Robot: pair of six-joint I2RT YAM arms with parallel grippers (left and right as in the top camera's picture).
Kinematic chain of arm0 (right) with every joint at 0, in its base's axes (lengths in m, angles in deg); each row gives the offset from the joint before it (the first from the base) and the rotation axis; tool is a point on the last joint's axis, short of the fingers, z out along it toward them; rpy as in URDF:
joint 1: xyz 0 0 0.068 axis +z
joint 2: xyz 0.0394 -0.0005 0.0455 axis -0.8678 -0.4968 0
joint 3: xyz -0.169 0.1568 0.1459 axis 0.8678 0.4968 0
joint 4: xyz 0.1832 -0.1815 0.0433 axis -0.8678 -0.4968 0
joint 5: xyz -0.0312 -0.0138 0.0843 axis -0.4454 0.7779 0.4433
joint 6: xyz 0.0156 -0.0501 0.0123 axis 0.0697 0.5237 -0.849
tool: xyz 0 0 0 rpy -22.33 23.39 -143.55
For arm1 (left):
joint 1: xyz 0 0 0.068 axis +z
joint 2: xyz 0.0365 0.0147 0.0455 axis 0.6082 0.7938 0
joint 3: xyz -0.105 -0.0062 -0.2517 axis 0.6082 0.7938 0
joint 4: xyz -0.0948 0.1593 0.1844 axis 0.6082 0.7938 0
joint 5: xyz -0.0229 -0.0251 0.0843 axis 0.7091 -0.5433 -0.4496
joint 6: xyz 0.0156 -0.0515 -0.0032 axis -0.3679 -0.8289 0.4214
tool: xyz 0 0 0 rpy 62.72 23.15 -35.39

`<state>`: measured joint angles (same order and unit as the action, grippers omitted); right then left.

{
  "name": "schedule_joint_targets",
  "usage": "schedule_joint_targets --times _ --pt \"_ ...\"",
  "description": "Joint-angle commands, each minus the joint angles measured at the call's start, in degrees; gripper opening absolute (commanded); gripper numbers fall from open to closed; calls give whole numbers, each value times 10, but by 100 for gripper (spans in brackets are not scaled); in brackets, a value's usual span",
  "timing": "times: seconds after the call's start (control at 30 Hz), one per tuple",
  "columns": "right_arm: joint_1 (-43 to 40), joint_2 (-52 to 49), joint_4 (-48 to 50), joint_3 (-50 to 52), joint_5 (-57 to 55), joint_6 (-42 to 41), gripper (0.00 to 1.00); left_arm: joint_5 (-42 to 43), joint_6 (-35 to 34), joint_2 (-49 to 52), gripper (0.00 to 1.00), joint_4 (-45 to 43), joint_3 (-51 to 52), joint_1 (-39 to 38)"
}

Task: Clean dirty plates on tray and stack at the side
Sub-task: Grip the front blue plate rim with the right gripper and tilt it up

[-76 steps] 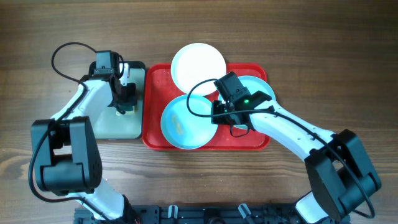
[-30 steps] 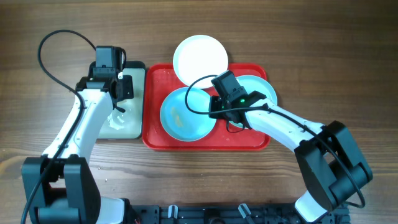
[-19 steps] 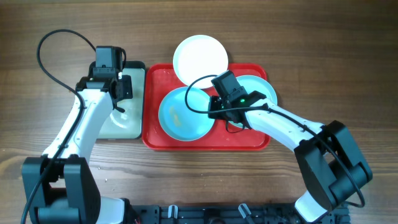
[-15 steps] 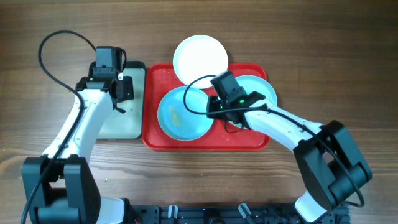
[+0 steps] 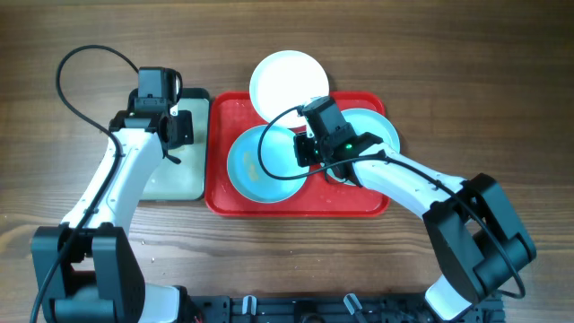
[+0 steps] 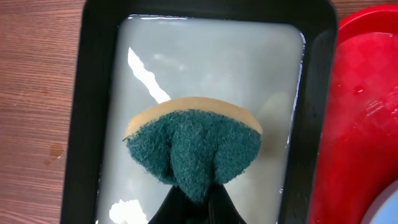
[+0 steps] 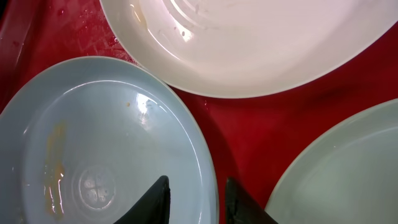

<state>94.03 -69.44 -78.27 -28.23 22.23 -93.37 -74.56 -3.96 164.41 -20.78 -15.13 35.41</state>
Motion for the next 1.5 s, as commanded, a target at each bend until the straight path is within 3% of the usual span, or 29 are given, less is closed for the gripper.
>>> schedule_joint_targets --times 0.0,0.17,0.3,0.57,0.67,0.9,1.07,1.33,1.47 --pt "3 -22 -3 2 -10 9 29 14 -8 -10 4 -1 2 0" --pt "3 -34 2 2 -5 5 21 14 -8 -10 4 0 3 0" --pt "3 -34 -5 2 -6 -16 4 14 -8 -10 4 -1 6 0" --pt "3 -18 -50 2 -5 -160 4 14 -7 -8 4 -3 14 0" --pt "3 -10 -61 2 -5 -200 4 56 -1 -8 4 -5 14 0" --pt "3 -10 -60 2 -6 -195 4 69 12 -8 4 -7 14 0" --pt "3 -10 -59 -4 -21 -136 4 68 12 -8 4 -8 14 0" --pt "4 10 -63 -4 -42 -87 4 0 12 -8 4 -25 14 0" --pt "5 13 -63 -4 -39 -79 4 30 12 -8 4 -31 14 0"
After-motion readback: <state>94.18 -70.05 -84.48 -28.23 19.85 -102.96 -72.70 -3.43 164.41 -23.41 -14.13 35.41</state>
